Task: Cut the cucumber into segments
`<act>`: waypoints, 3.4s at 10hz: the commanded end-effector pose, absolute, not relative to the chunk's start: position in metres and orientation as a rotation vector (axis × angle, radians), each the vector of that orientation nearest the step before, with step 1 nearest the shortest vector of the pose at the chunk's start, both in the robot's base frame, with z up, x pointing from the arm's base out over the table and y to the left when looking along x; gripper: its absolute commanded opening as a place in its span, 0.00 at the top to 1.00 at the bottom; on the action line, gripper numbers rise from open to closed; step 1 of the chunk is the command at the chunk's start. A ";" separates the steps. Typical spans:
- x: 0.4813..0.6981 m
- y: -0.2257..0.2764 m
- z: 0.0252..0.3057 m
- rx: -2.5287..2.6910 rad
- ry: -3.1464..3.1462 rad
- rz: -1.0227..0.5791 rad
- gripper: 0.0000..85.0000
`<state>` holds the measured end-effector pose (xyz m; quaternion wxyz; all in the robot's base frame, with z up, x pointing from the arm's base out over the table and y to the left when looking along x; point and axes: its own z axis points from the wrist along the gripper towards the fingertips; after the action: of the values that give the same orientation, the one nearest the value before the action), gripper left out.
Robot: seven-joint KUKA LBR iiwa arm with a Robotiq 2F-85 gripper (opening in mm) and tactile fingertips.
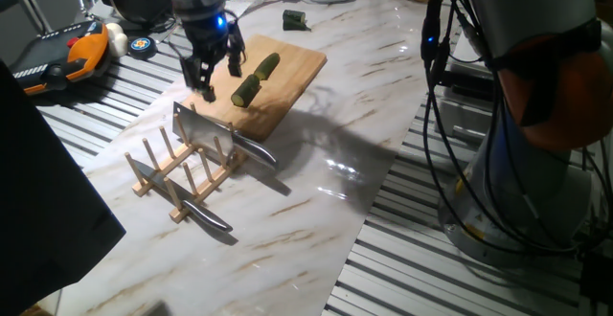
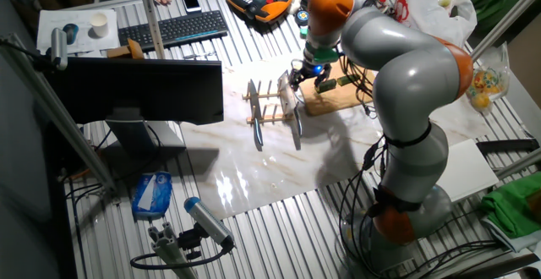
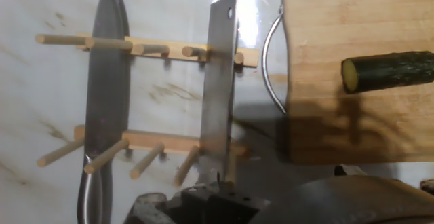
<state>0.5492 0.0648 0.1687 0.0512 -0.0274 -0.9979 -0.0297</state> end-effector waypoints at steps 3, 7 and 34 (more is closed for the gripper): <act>0.555 0.068 0.155 -0.090 -3.035 -0.128 0.00; 0.564 0.069 0.141 -0.099 -3.038 -0.205 0.00; 0.574 0.094 0.077 -0.169 -3.057 -0.356 0.00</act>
<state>0.5742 0.0937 0.0774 0.0297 -0.0548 -0.9913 -0.1155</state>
